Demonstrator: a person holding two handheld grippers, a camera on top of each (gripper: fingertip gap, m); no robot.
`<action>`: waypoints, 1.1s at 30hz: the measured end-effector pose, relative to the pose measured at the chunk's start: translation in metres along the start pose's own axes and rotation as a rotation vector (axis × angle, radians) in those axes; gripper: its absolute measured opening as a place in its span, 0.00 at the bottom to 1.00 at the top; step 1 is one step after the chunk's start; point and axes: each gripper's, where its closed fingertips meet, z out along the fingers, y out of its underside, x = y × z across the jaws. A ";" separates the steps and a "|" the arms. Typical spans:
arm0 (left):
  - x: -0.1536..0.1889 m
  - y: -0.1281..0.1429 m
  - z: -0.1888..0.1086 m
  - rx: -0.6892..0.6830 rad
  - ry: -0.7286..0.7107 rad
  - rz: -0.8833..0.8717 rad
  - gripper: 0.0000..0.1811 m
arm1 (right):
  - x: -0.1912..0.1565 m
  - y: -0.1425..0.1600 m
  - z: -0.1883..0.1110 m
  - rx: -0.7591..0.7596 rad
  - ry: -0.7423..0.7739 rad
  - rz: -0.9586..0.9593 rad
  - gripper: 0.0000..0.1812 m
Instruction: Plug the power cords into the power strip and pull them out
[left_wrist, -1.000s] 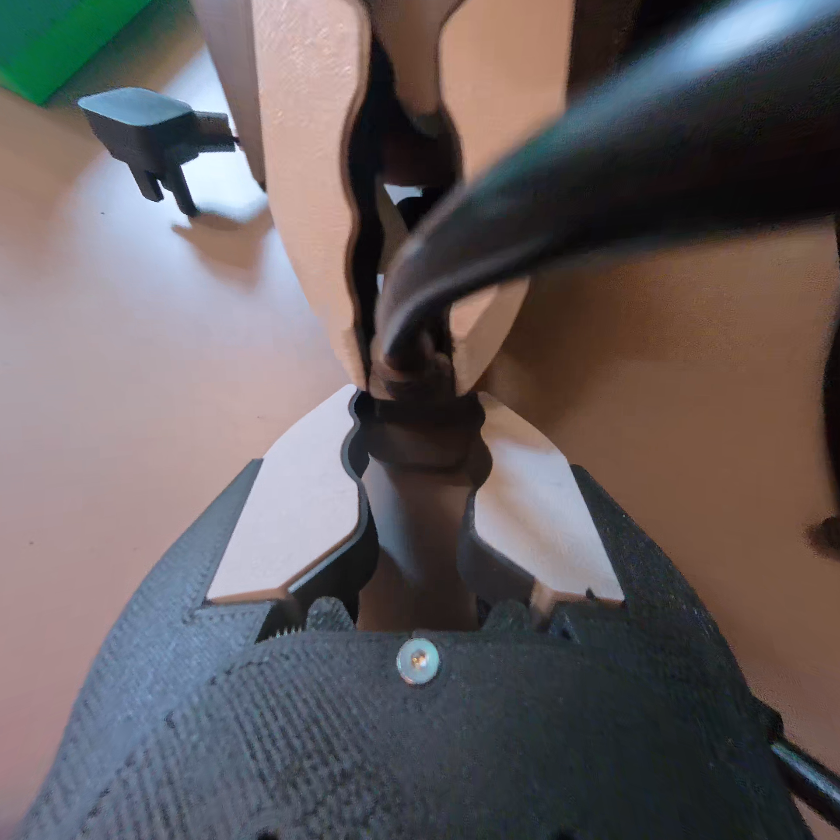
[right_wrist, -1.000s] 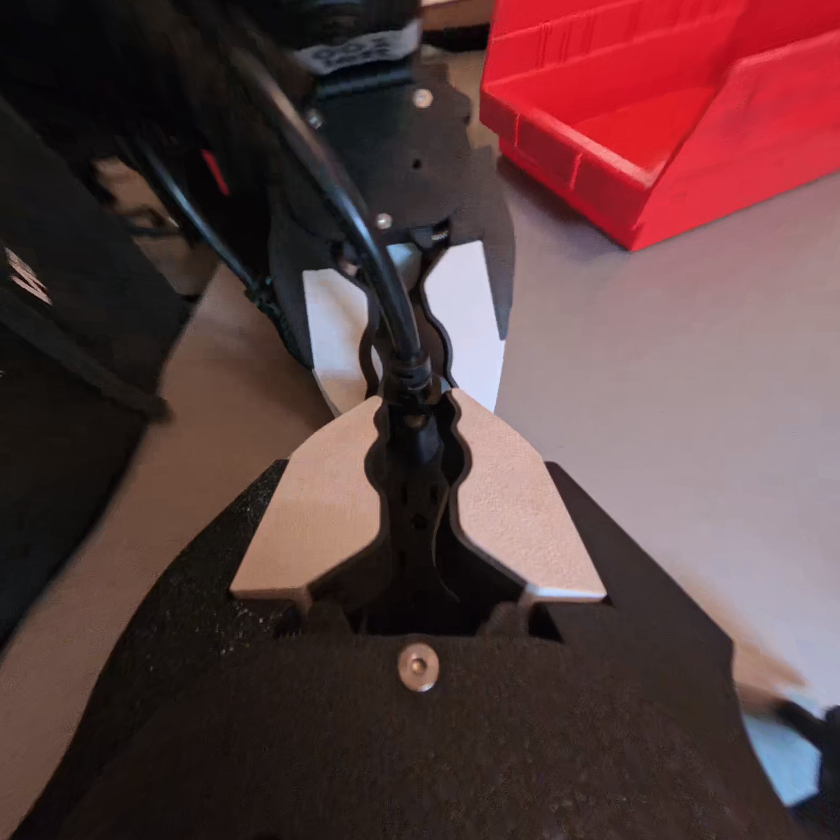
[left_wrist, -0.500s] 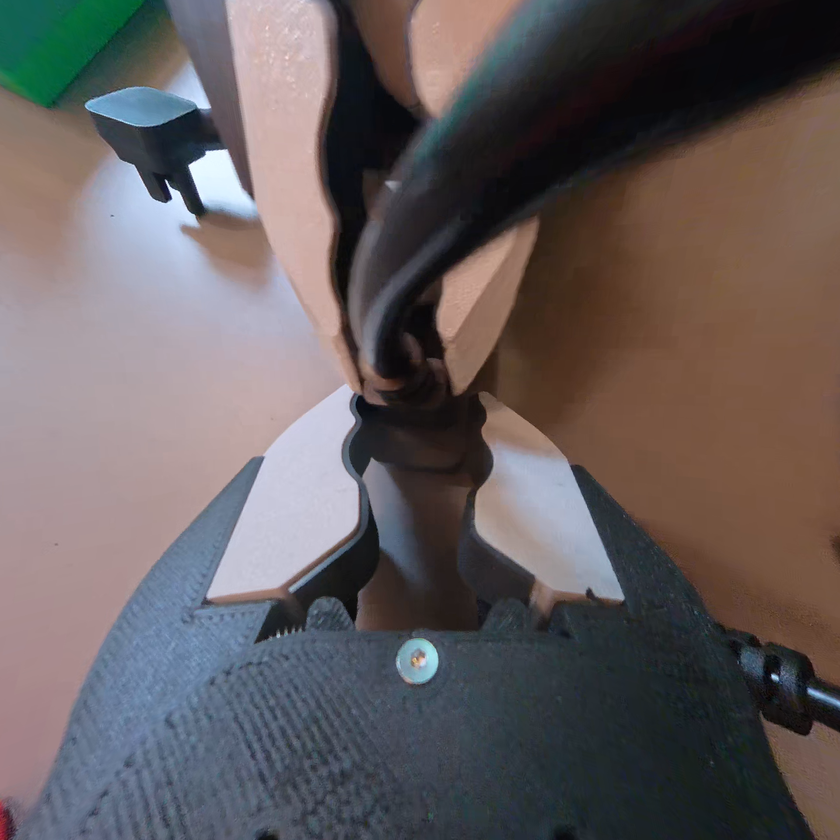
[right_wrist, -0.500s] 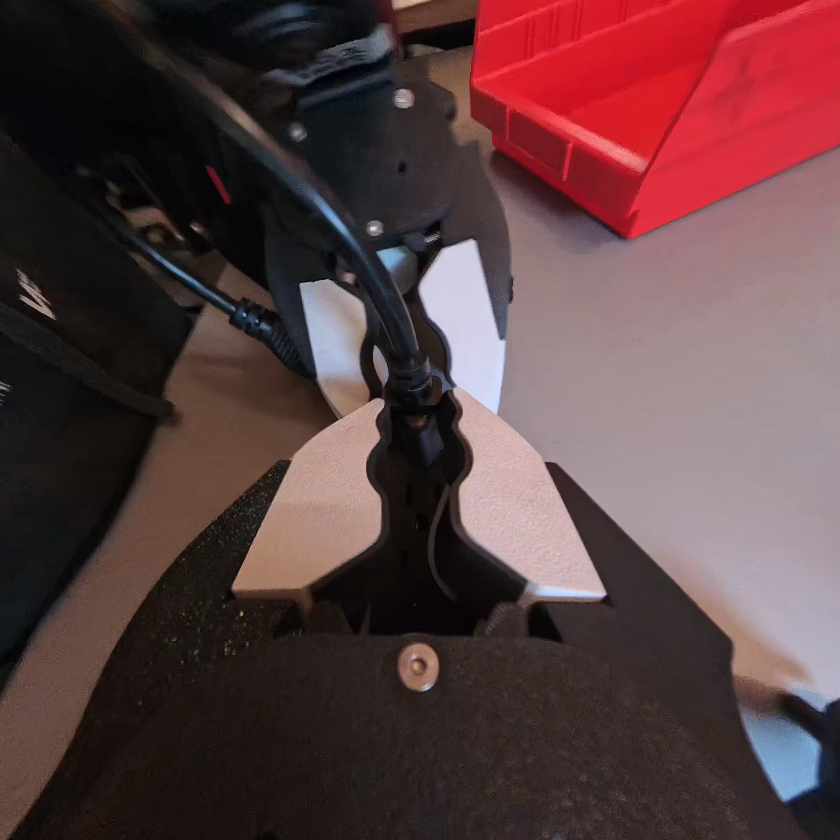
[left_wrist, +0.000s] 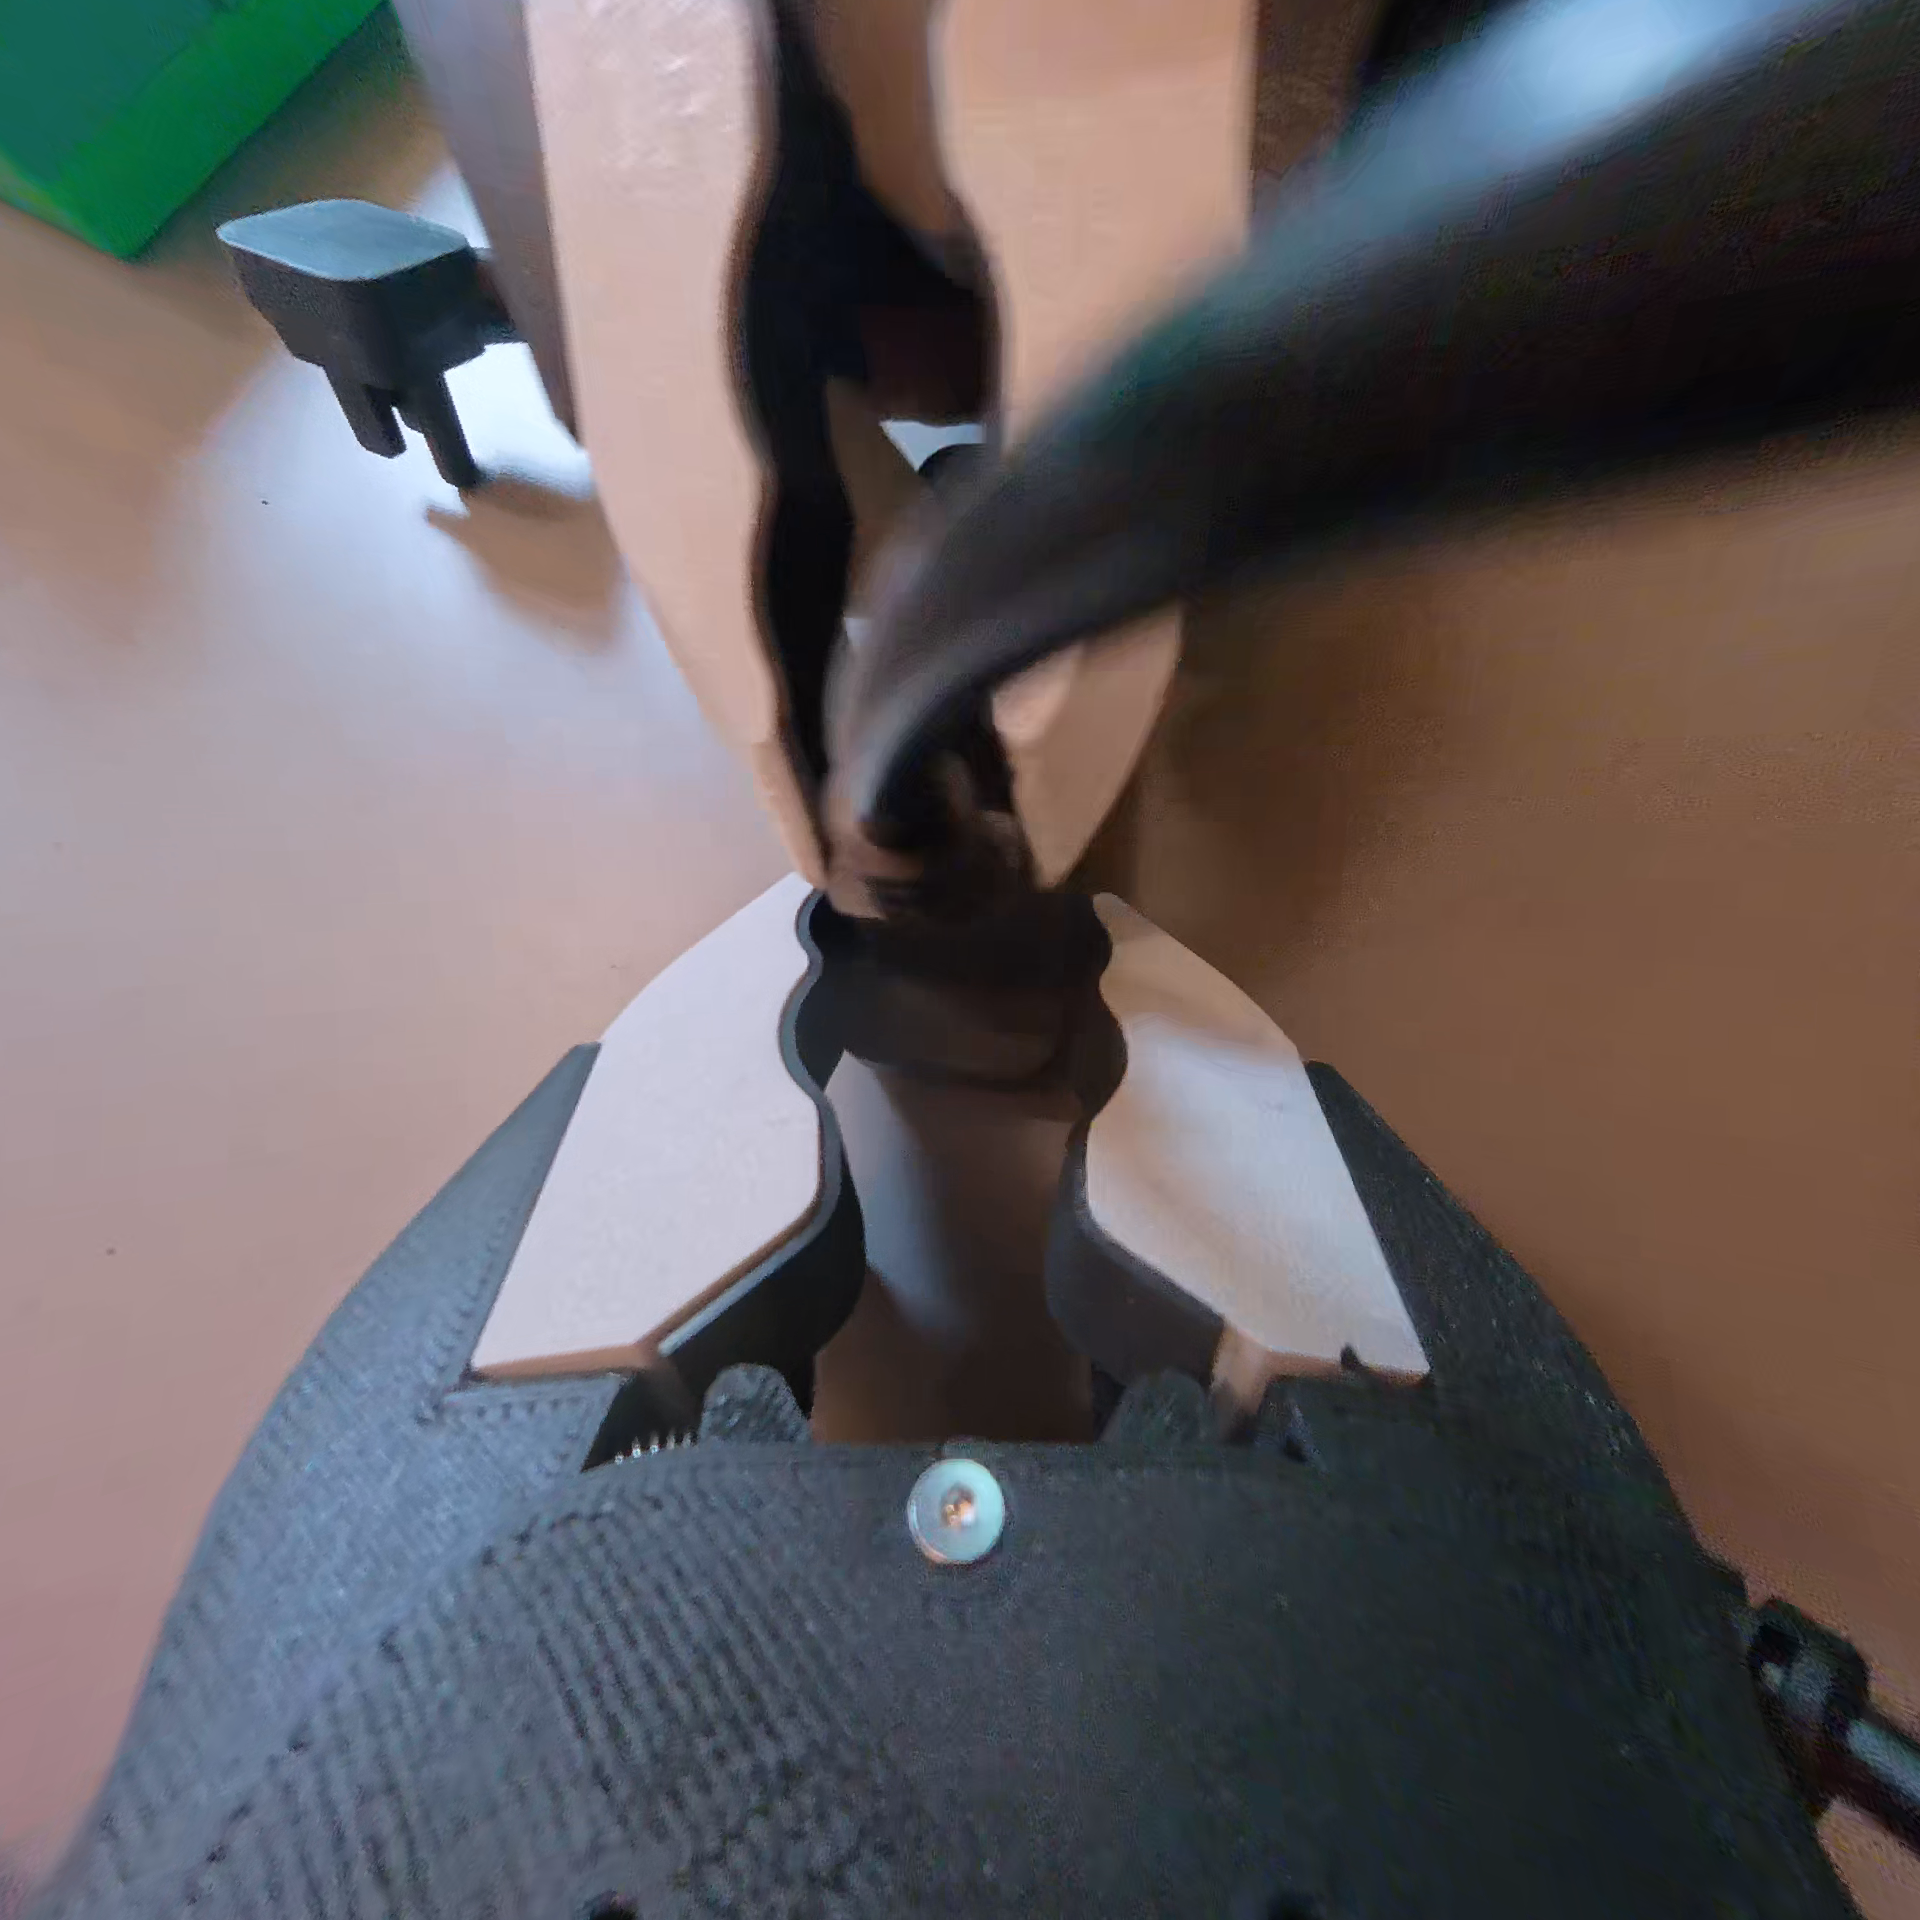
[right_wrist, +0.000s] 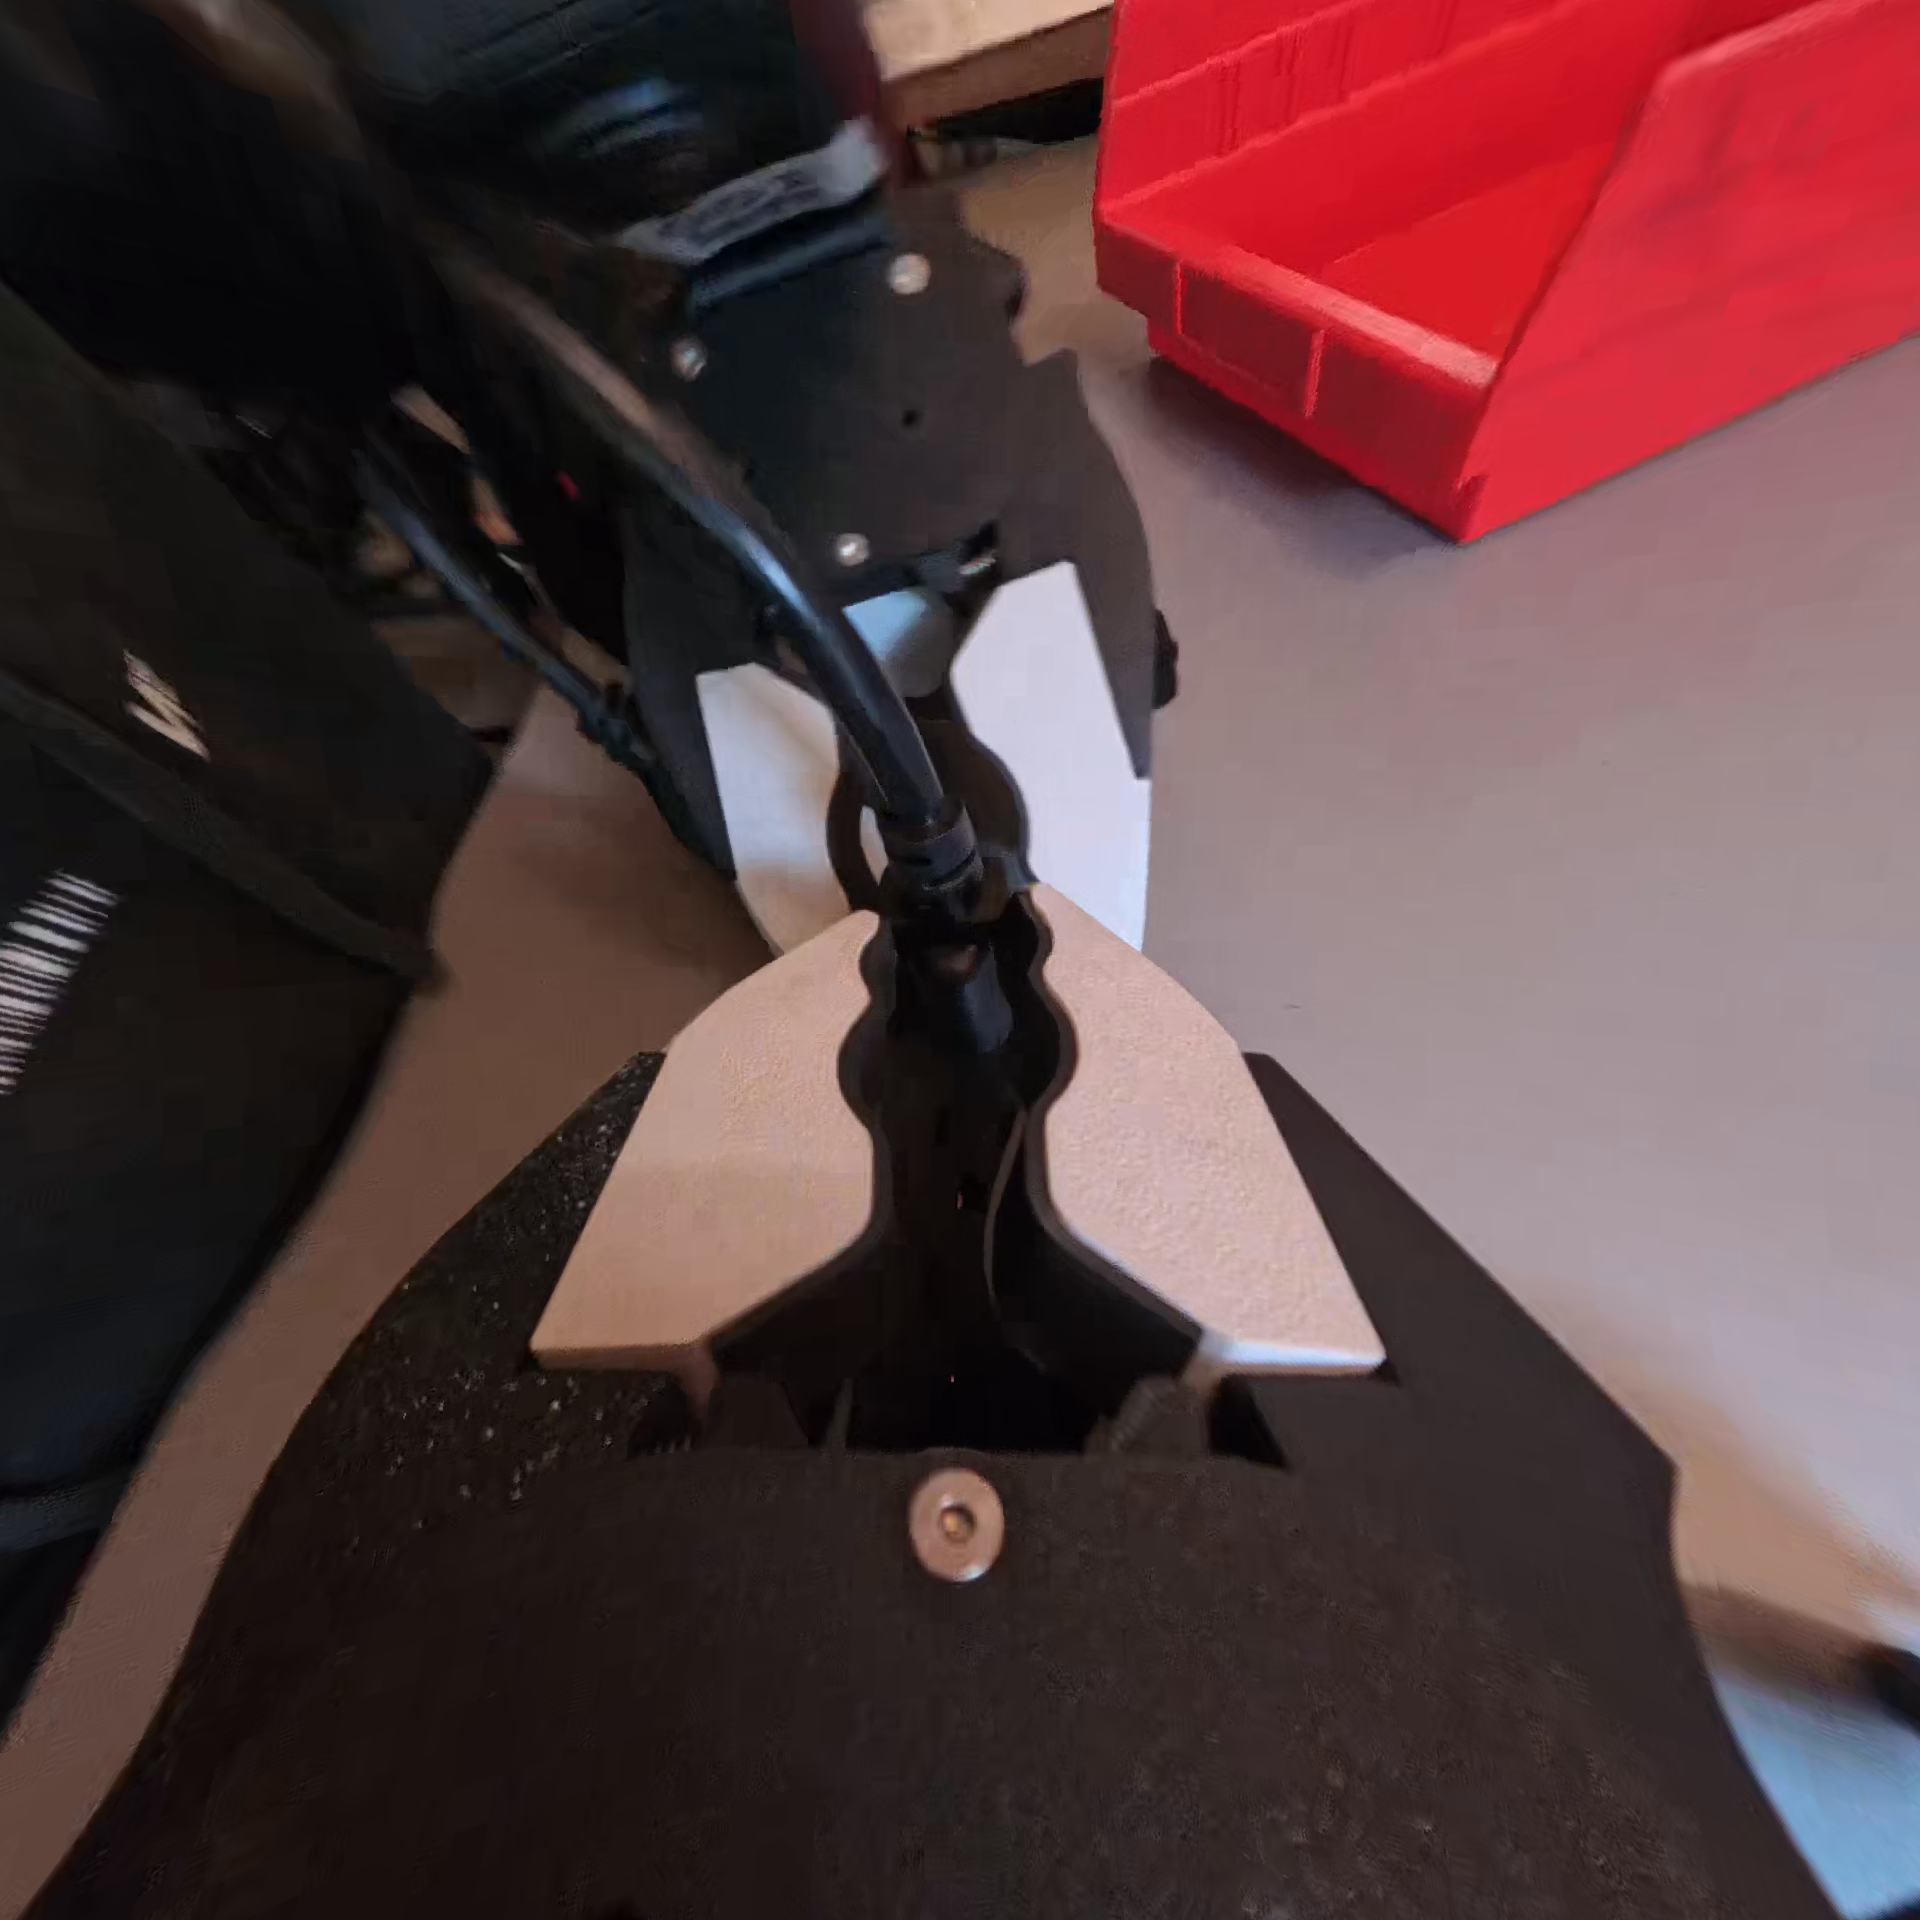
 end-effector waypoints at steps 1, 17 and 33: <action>-0.002 -0.002 -0.001 0.002 -0.028 0.026 0.24 | 0.002 -0.001 -0.002 0.012 -0.029 0.031 0.10; -0.004 0.000 0.003 0.012 0.010 0.012 0.25 | -0.005 -0.001 -0.003 -0.017 0.079 -0.157 0.10; -0.007 0.003 0.003 0.014 -0.017 -0.007 0.25 | 0.002 -0.045 -0.045 0.371 -0.036 0.008 0.00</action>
